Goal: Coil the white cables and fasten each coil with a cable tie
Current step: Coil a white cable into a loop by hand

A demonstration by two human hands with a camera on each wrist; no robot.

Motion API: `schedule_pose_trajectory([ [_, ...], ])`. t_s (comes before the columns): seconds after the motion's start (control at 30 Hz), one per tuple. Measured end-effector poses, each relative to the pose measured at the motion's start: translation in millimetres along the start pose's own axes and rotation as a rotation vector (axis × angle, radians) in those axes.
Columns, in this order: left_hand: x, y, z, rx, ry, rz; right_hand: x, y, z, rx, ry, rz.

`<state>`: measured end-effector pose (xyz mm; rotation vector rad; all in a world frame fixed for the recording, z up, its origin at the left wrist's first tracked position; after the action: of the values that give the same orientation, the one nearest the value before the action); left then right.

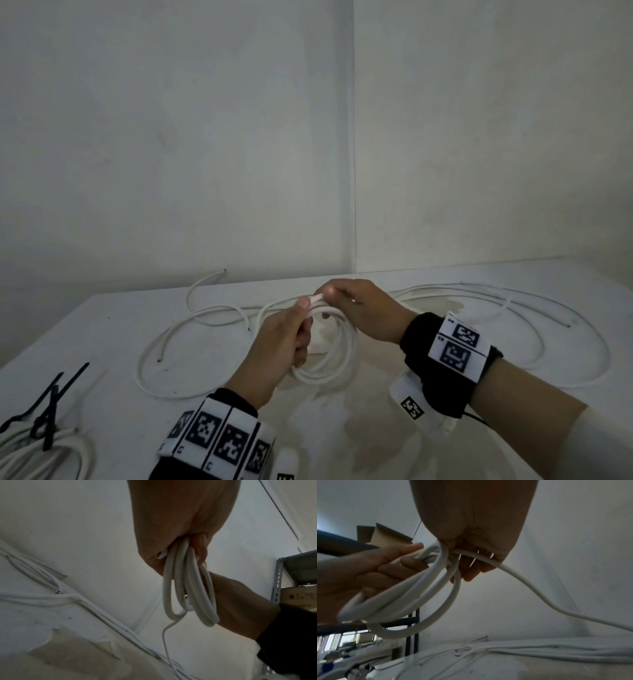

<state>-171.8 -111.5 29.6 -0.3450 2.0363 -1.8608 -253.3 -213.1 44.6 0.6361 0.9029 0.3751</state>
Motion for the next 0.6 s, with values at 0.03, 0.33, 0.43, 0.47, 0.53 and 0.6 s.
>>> schedule_pose_trajectory([
  [0.03,-2,-3,-1,0.008,-0.018,-0.032,0,1,-1,0.023,0.007,0.070],
  [0.33,-18,-13,-6,0.031,-0.132,-0.199,3,15,0,0.086,0.040,0.282],
  [0.43,-19,-14,-8,0.040,-0.114,-0.129,-3,19,4,0.073,0.044,0.289],
  [0.47,-18,-14,-8,0.045,-0.088,-0.122,-5,20,4,0.066,0.051,0.272],
  [0.53,-17,-14,-10,0.051,-0.001,-0.164,-8,25,4,0.056,0.072,0.230],
  [0.6,-15,-13,-12,0.039,0.078,-0.194,-11,29,2,0.058,0.093,0.199],
])
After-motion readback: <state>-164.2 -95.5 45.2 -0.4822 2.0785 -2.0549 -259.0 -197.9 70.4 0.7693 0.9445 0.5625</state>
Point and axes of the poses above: each hand's wrist, its own z-axis towards the middle knuckle, its own x-axis out of the palm, y = z × x, the point moved 6 cm from there along z, towards the middle knuckle, and after that the axes turned 7 degrees about -x, right-handed, at the moved point
